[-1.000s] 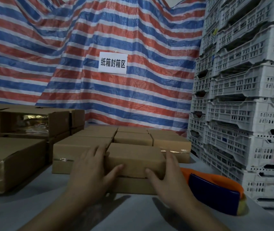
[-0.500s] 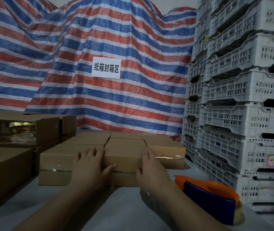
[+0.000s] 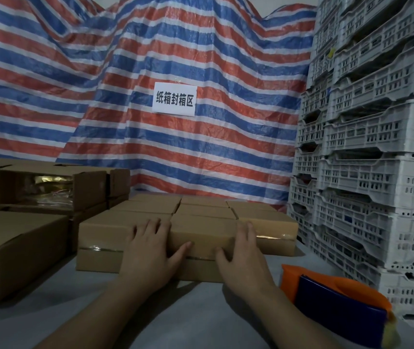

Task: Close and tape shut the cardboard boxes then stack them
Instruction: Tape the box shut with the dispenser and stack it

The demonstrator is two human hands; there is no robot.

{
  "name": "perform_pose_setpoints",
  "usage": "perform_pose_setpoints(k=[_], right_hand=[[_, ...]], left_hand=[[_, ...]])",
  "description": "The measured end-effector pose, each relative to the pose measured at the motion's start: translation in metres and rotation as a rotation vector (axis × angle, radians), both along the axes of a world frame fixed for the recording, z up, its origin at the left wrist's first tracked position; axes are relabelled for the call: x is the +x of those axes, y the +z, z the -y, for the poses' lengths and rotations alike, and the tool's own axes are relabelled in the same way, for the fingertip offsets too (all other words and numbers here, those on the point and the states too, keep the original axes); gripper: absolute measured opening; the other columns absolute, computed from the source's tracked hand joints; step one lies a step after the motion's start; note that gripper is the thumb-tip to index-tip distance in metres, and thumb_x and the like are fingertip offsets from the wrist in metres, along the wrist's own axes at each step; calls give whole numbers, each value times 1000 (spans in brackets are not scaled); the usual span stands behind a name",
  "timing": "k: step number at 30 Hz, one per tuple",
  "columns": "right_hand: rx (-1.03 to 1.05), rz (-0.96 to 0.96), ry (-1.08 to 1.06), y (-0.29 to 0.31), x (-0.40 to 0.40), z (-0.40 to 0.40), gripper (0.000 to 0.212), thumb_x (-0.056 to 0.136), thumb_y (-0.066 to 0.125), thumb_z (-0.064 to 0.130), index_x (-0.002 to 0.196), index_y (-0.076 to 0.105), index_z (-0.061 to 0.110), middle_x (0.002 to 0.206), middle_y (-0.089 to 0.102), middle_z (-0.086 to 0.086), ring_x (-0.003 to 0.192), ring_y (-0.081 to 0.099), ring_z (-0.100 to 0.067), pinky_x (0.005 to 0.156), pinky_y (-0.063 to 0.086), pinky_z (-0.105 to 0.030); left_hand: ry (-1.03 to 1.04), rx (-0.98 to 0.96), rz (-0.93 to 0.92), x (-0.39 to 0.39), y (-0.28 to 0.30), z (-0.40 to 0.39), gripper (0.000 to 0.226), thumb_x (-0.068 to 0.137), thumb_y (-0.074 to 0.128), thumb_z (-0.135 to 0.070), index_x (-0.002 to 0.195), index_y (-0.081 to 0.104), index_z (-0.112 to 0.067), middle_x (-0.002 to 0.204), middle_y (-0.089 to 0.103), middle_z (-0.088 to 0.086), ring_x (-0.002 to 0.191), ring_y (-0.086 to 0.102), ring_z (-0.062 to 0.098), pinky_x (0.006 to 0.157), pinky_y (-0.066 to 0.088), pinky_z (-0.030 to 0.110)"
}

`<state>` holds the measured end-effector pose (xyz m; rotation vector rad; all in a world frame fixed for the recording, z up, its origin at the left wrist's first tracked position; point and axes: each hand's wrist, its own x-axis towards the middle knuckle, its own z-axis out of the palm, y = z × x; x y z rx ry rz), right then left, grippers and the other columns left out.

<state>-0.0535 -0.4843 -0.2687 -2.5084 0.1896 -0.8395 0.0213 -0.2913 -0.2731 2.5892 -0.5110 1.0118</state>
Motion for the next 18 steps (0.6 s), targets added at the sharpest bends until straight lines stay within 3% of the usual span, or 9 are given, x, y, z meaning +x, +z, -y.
perform_pose_setpoints(k=[2, 4, 9, 15, 18], right_hand=[[150, 4, 16, -1, 1, 2, 85, 95, 58, 49, 158, 6, 26, 163, 12, 1, 130, 47, -22, 104, 49, -44], [252, -19, 77, -3, 2, 5, 89, 95, 60, 48, 160, 1, 29, 161, 22, -1, 136, 42, -22, 107, 44, -41], [320, -47, 152, -4, 9, 12, 88, 96, 63, 44, 160, 4, 31, 161, 24, -2, 141, 36, -21, 111, 39, -40], [333, -33, 165, -5, 14, 15, 82, 96, 63, 44, 158, 11, 32, 160, 26, -1, 141, 36, -20, 110, 39, -38], [325, -18, 164, -5, 16, 15, 80, 96, 63, 43, 157, 14, 32, 159, 28, -1, 140, 36, -19, 107, 39, -33]], left_hand=[[-2, -3, -2, -1, 0, -1, 77, 86, 23, -77, 146, 35, -30, 149, 41, -3, 137, 35, 17, 119, 16, 44], [-13, -14, -10, -2, 1, -2, 73, 88, 26, -74, 148, 32, -31, 150, 39, -4, 137, 34, 17, 119, 16, 44], [-67, 39, -5, 1, 1, 3, 59, 96, 27, -63, 148, 29, -37, 154, 34, -9, 141, 29, 16, 118, 13, 46], [-44, 73, -22, 4, 0, 7, 79, 85, 35, -77, 149, 24, -33, 155, 30, -7, 142, 26, 18, 119, 10, 48], [-29, 81, 1, 4, 0, 8, 79, 84, 37, -77, 148, 26, -32, 154, 33, -7, 140, 28, 18, 118, 12, 48]])
